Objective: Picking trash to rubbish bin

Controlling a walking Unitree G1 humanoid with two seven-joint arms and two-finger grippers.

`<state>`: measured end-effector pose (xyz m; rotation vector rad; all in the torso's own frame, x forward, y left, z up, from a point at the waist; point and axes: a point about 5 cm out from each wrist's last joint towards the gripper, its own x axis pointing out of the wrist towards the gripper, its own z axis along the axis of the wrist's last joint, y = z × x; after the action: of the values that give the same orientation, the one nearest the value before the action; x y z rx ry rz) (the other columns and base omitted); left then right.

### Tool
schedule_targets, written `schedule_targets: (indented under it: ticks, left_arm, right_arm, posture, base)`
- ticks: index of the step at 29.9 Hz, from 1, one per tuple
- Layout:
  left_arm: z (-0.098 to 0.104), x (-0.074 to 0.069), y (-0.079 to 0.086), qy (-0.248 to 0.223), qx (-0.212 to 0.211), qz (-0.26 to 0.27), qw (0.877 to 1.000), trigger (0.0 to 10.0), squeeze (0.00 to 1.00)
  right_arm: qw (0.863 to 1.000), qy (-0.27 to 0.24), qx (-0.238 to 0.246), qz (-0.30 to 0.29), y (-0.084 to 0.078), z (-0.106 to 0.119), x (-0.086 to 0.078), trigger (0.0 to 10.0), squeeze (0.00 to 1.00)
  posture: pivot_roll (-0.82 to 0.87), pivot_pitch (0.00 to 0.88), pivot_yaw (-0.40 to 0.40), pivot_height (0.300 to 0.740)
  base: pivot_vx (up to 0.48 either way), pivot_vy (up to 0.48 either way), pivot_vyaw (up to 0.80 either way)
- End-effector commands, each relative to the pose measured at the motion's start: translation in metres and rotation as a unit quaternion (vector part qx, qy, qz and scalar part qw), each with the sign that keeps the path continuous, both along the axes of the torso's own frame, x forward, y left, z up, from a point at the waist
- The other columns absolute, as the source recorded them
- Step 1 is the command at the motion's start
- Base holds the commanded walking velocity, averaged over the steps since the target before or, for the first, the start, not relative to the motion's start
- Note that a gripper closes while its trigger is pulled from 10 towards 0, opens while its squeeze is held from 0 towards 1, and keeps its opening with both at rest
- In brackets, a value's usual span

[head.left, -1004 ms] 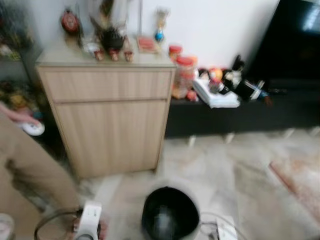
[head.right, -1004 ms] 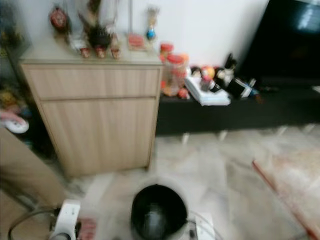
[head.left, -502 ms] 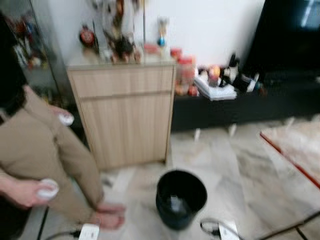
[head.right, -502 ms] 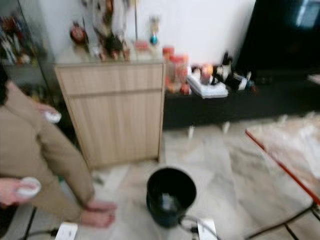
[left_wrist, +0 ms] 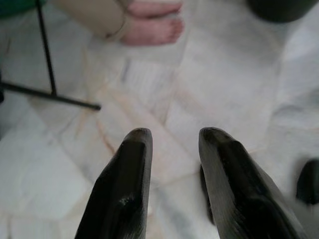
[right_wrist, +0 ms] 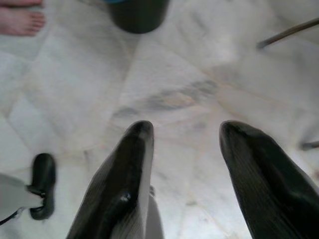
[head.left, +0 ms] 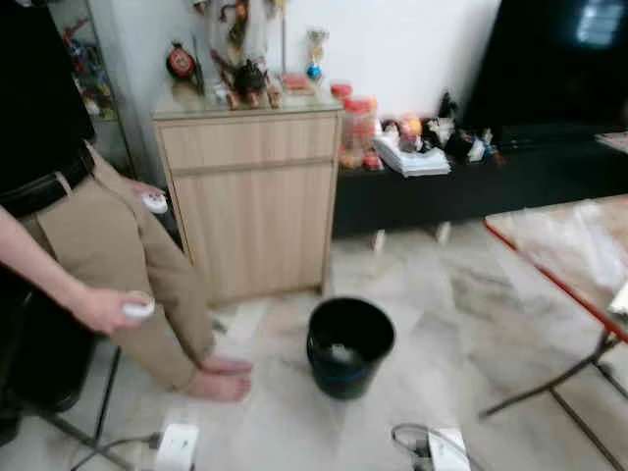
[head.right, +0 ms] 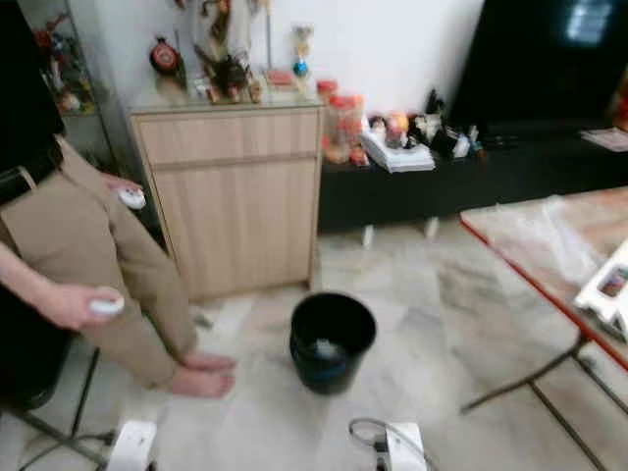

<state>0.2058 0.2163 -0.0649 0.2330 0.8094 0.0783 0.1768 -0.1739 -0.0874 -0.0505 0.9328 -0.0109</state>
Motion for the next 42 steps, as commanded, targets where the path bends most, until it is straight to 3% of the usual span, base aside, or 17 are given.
schedule_targets:
  ticks: [1,11,42]
  left_arm:
    - [0.002,0.0049,-0.0059,-0.011,-0.006,-0.005,1.0,10.0,0.0]
    - [0.0072,0.014,-0.0102,-0.03,-0.008,-0.013,0.999,10.0,0.0]
    - [0.0036,0.0066,-0.0043,-0.017,0.0,-0.007,1.0,10.0,0.0]
  right_arm:
    - [1.0,-0.024,-0.007,0.006,-0.0038,0.0071,0.013,10.0,0.0]
    - [0.999,-0.046,0.002,0.012,0.0019,0.012,0.0223,10.0,0.0]
    - [0.999,-0.043,0.007,0.009,0.0048,0.0095,0.0177,10.0,0.0]
  posture:
    - [0.14,0.0,-0.097,0.74]
    - [0.14,0.0,-0.097,0.74]
    - [0.14,0.0,-0.097,0.74]
  base:
    - [0.0,0.0,0.0]
    - [0.0,0.0,0.0]
    - [0.0,0.0,0.0]
